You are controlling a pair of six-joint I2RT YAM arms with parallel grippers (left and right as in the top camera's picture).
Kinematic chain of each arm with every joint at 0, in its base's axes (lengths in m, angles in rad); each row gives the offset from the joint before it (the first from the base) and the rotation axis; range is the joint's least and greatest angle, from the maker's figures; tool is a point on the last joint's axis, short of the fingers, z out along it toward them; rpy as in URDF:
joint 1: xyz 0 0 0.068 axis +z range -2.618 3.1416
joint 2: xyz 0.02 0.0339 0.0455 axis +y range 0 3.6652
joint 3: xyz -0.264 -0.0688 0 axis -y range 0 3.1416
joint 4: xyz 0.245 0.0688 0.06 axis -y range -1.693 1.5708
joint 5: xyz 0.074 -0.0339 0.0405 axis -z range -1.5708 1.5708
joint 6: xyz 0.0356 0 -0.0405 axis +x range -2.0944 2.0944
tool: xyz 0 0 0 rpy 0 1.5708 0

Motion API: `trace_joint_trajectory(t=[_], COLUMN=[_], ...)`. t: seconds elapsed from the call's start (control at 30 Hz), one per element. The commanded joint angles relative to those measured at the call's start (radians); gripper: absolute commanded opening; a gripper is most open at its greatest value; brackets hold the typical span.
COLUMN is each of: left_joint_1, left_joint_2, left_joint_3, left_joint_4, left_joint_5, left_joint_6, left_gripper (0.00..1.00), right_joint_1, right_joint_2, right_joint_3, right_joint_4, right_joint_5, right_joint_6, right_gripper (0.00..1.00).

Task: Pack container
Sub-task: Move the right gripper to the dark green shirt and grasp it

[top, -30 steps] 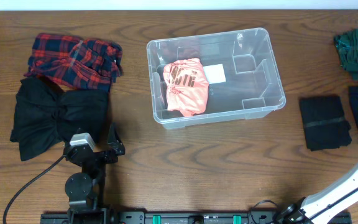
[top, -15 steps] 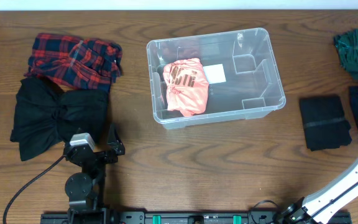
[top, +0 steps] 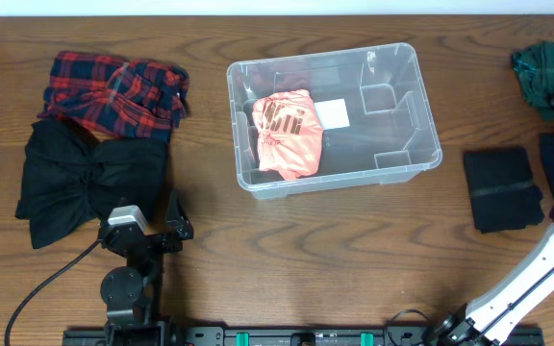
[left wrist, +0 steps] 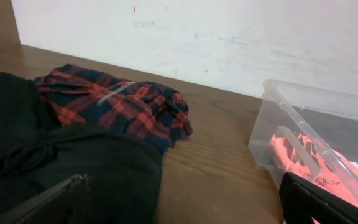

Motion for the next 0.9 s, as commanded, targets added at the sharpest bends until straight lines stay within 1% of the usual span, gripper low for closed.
trace_joint_trajectory(t=[0.0,0.07,0.13,0.2,0.27,0.3,0.33,0.43,0.6,0.7,0.87], left_joint_1=[0.002,0.002,0.002,0.002,0.002,0.002,0.002,0.002,0.002,0.002,0.002], left_joint_2=[-0.005,-0.005,-0.005,-0.005,-0.005,-0.005,-0.005,-0.005,-0.005,-0.005,-0.005], left_joint_3=[-0.016,-0.016,-0.016,-0.016,-0.016,-0.016,-0.016,-0.016,-0.016,-0.016,-0.016], left_joint_4=[-0.037,-0.037,-0.037,-0.037,-0.037,-0.037,-0.037,-0.037,-0.037,-0.037,-0.037], left_joint_5=[-0.004,-0.004,-0.004,-0.004,-0.004,-0.004,-0.004,-0.004,-0.004,-0.004,-0.004], left_joint_6=[0.018,0.018,0.018,0.018,0.018,0.018,0.018,0.018,0.018,0.018,0.018], left_gripper=[0.98,0.98,0.98,0.98,0.98,0.98,0.98,0.98,0.98,0.98,0.98], right_joint_1=[0.008,0.006,0.005,0.005,0.005,0.005,0.005,0.005,0.010,0.021,0.050], right_joint_2=[0.033,0.033,0.033,0.033,0.033,0.033,0.033,0.031,-0.006,-0.063,-0.201], right_joint_3=[0.000,0.000,0.000,0.000,0.000,0.000,0.000,0.000,0.001,0.001,0.001], right_joint_4=[-0.030,-0.046,-0.076,-0.108,-0.140,-0.153,-0.168,-0.201,-0.233,-0.256,-0.318], right_joint_5=[0.010,0.014,0.040,0.067,0.090,0.096,0.102,0.099,0.025,-0.015,-0.023], right_joint_6=[0.038,0.034,0.034,0.021,-0.004,-0.015,-0.020,-0.023,-0.022,-0.022,-0.023], right_gripper=[0.79,0.73,0.61,0.45,0.18,0.07,0.01,0.01,0.01,0.01,0.01])
